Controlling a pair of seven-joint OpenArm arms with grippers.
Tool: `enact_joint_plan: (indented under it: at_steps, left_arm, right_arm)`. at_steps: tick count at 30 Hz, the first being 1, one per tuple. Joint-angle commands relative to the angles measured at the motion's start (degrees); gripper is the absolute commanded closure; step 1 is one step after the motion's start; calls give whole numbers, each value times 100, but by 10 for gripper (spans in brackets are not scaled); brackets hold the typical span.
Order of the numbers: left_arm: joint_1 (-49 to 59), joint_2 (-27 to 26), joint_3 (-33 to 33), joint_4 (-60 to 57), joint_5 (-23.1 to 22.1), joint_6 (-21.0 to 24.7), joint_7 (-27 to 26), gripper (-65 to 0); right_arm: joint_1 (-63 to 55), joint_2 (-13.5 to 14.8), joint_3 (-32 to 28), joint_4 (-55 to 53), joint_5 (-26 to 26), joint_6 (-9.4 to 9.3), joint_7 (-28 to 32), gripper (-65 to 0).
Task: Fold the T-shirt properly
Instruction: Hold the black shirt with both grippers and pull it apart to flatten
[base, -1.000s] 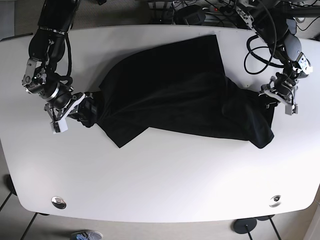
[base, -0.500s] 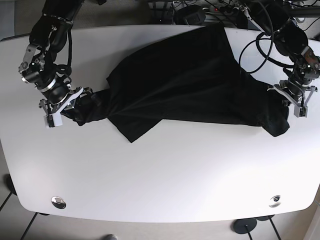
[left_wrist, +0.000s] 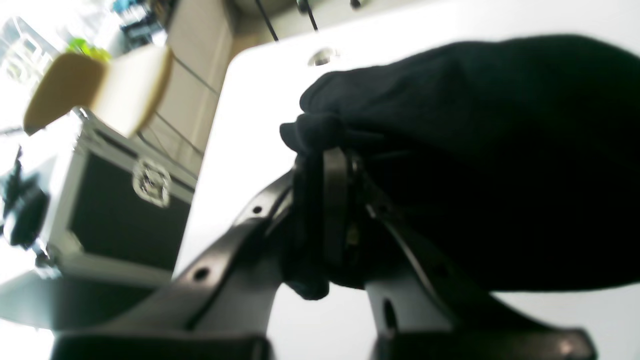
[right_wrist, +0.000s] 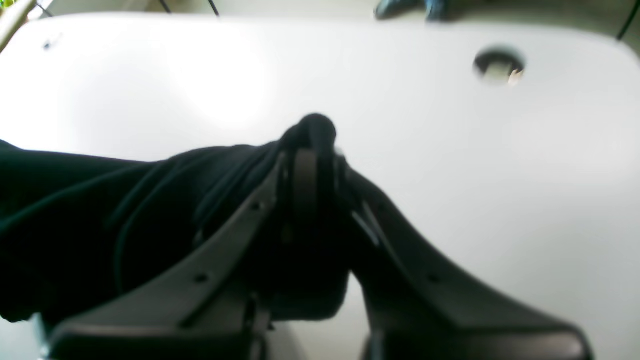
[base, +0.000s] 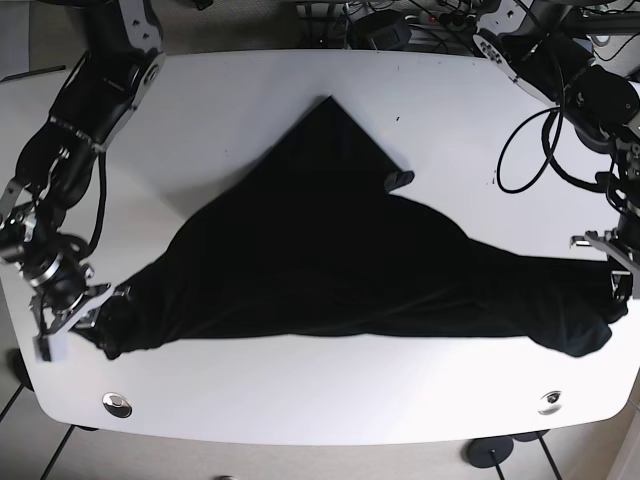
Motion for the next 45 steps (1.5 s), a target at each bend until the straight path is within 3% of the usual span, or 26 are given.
enact_joint_plan:
  at_steps: [1,3,9,12,15,22,28,41,43,45]
  left_arm:
    - [-544,-480,391,69,2,60,-193,0]
    - [-1019,-673,646,-45,-15,60,-193,0]
    - [-1916,-814,682,-661,-24,60,361,0]
    - [-1379,-787,664,-995,-42,60,220,0]
    - [-632,-611,497,-1294,-42,60,-333,0]
    - [968,-198,-180,-2076,-42,60,-1142,0]
    - [1328,-84,-540,-2173,-42,60,-1160,0]
    - [1645,-22,-549,-2155,-42,60,-1151,0]
    - [1645,-5,-549,-2155,-42,60,-1151,0]
    - [1645,-5,-532,-2155,-42,60,-1151,0]
  right_arm:
    - [846,181,-138,-279,15,-28,126,-17]
    - [1427,374,-393,-577,15,-28,135,-17]
    - [2244,568,-604,-744,33,-11,135,-17]
    - [1559,603,-569,-718,42,24,161,-17]
    - [706,594,-428,-472,42,33,179,-17]
    - [-1650,295,-261,-68,50,42,610,-17]
    - [-2679,84,-253,170,50,42,768,-17]
    - [-3039,-48,-261,179,50,42,768,-21]
    - [-3030,-48,-261,328,50,24,759,-44]
    - [-3039,-56,-261,557,50,7,750,-154]
